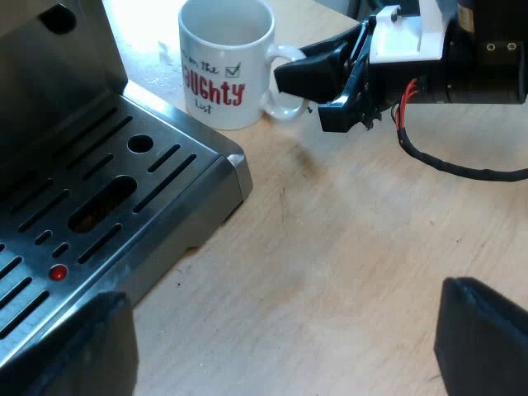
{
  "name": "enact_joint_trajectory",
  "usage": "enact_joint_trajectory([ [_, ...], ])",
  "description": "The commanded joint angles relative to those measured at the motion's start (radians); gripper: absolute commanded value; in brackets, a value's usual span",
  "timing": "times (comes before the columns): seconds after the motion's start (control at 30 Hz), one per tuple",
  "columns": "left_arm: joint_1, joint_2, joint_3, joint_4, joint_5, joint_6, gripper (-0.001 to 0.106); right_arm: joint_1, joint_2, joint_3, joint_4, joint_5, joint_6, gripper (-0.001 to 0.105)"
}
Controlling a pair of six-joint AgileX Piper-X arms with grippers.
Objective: Place mug into machine
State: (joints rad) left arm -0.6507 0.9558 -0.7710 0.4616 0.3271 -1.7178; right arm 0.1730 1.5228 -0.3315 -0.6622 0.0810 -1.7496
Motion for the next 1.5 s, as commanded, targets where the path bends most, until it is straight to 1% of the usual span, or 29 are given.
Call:
enact_joint_trajectory([
  [0.03,-0.004,-0.003,-0.002,-0.020,0.007,-0.005,0.085,0.002,-0.003,-0.007,-0.007,0.005,0.004,0.000],
  [0.23,-0.004,-0.009,-0.002,-0.018,0.015,-0.005,0.085,0.011,-0.035,-0.007,-0.007,0.007,-0.004,0.000],
  [0.37,-0.006,-0.059,-0.002,-0.007,0.021,-0.009,0.085,0.041,-0.103,-0.007,0.024,0.012,-0.009,0.000],
  [0.4,-0.006,-0.083,-0.002,-0.002,0.008,-0.013,0.085,0.047,-0.132,-0.007,0.048,0.014,-0.010,0.000],
  [0.47,-0.006,-0.122,-0.002,0.013,-0.008,-0.013,0.085,0.057,-0.162,-0.007,0.099,0.013,-0.009,0.000],
  [0.5,-0.006,-0.145,-0.002,0.028,-0.021,-0.013,0.085,0.076,-0.207,-0.007,0.162,0.019,-0.009,0.000],
  [0.53,-0.006,-0.157,-0.002,0.042,-0.029,-0.013,0.085,0.086,-0.231,-0.007,0.189,0.035,-0.009,0.000],
  [0.6,-0.006,-0.203,-0.002,0.082,-0.048,-0.013,0.085,0.117,-0.293,-0.007,0.259,0.102,-0.013,0.000],
  [0.67,-0.006,-0.233,-0.002,0.107,-0.055,-0.013,0.085,0.140,-0.342,-0.007,0.311,0.127,-0.031,0.000],
  [0.73,-0.006,-0.264,-0.002,0.137,-0.068,-0.013,0.085,0.160,-0.400,-0.007,0.368,0.129,-0.039,0.000],
  [0.87,-0.006,-0.342,-0.002,0.185,-0.074,-0.013,0.085,0.209,-0.538,-0.007,0.484,0.174,-0.044,0.000],
  [0.93,-0.006,-0.373,-0.002,0.203,-0.093,-0.013,0.085,0.228,-0.597,-0.007,0.535,0.185,-0.051,0.000],
  [0.97,-0.006,-0.396,-0.002,0.222,-0.115,-0.013,0.085,0.243,-0.639,-0.013,0.579,0.186,-0.056,0.000],
  [1.1,-0.006,-0.465,-0.002,0.282,-0.122,-0.013,0.085,0.313,-0.768,-0.051,0.777,0.186,-0.065,0.000],
  [1.13,-0.006,-0.471,-0.002,0.290,-0.122,-0.013,0.085,0.324,-0.778,-0.059,0.797,0.188,-0.065,0.000],
  [1.2,-0.006,-0.509,-0.002,0.322,-0.133,-0.013,0.085,0.374,-0.830,-0.091,0.917,0.191,-0.065,0.000],
  [1.23,-0.006,-0.518,-0.002,0.327,-0.134,-0.016,0.085,0.383,-0.842,-0.096,0.934,0.193,-0.065,0.000],
  [1.3,-0.006,-0.555,-0.002,0.357,-0.156,-0.029,0.085,0.435,-0.877,-0.121,1.019,0.206,-0.065,0.000],
  [1.43,-0.006,-0.606,-0.002,0.387,-0.159,-0.038,0.085,0.517,-0.916,-0.145,1.095,0.209,-0.052,0.000],
  [1.5,-0.006,-0.636,-0.002,0.412,-0.161,-0.051,0.085,0.583,-0.930,-0.159,1.110,0.235,-0.024,0.000],
])
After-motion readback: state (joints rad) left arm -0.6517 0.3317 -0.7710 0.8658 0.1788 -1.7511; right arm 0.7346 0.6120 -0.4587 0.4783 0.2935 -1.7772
